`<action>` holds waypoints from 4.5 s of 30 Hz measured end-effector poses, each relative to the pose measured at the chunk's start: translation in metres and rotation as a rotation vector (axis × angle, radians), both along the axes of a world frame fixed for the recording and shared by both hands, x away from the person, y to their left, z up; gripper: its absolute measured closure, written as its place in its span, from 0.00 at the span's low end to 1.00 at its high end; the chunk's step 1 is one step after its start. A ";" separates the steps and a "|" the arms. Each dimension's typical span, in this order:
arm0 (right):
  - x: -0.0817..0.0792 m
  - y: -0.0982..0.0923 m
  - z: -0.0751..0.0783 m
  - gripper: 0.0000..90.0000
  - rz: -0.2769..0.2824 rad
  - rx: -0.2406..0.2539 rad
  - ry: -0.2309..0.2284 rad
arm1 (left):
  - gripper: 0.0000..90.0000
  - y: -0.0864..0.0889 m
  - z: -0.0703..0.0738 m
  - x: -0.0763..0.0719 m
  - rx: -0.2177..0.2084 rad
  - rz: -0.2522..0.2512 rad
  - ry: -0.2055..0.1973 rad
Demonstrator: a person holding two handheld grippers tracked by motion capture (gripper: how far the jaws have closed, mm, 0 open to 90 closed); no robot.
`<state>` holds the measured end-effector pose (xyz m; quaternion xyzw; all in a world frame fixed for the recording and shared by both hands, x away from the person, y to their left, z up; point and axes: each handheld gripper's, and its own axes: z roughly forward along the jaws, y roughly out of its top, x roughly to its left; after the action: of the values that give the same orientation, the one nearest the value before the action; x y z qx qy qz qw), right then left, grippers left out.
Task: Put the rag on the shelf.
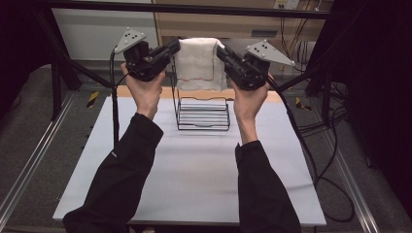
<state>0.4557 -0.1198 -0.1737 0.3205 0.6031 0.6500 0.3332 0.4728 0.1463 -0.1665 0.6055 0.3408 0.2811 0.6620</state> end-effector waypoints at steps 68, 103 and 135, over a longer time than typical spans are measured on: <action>0.067 -0.001 -0.015 0.91 -0.022 -0.043 0.099 | 0.93 -0.008 -0.019 0.061 0.067 0.035 0.072; 0.049 -0.011 -0.048 0.90 -0.012 -0.072 0.169 | 0.93 -0.011 -0.048 0.045 0.130 -0.025 0.120; 0.024 -0.015 -0.071 0.89 0.061 -0.167 0.182 | 0.88 -0.005 -0.068 0.010 0.212 -0.108 0.191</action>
<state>0.4801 -0.1344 -0.2450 0.3308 0.6924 0.5756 0.2827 0.4826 0.1414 -0.2344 0.7133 0.3373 0.2206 0.5733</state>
